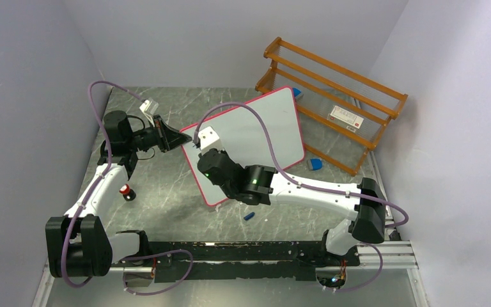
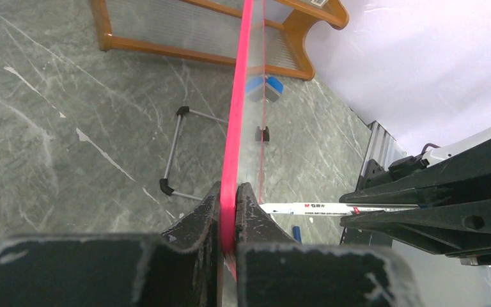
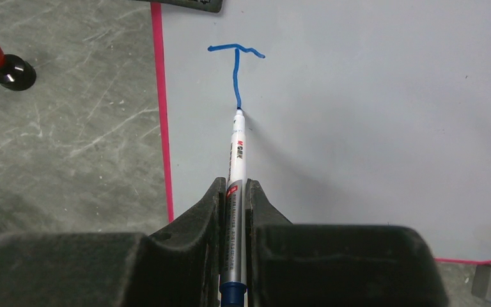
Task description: Write a sentence on the whiteboard
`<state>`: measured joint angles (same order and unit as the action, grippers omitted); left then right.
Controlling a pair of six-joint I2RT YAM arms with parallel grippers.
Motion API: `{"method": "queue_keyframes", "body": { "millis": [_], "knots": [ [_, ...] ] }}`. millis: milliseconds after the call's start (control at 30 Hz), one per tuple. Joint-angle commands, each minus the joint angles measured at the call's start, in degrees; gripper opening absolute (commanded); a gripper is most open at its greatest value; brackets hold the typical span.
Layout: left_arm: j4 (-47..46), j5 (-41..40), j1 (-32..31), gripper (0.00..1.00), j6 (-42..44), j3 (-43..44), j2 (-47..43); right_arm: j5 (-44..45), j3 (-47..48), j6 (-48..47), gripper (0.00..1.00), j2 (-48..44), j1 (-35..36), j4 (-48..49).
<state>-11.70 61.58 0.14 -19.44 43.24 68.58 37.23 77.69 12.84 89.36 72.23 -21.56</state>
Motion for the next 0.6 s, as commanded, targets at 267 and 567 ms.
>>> {"method": "queue_keyframes", "body": {
  "millis": [267,567],
  "knots": [
    [4.9,-1.03,-2.5,0.05,6.93,-0.71,0.76,1.35,-4.73,-0.48,0.0,-7.37,-0.07,4.4],
    [5.49,-1.46,-2.43,0.05,7.4,-0.53,0.77,3.59,-9.27,-1.48,0.0,-8.94,-0.09,8.67]
  ]
}}
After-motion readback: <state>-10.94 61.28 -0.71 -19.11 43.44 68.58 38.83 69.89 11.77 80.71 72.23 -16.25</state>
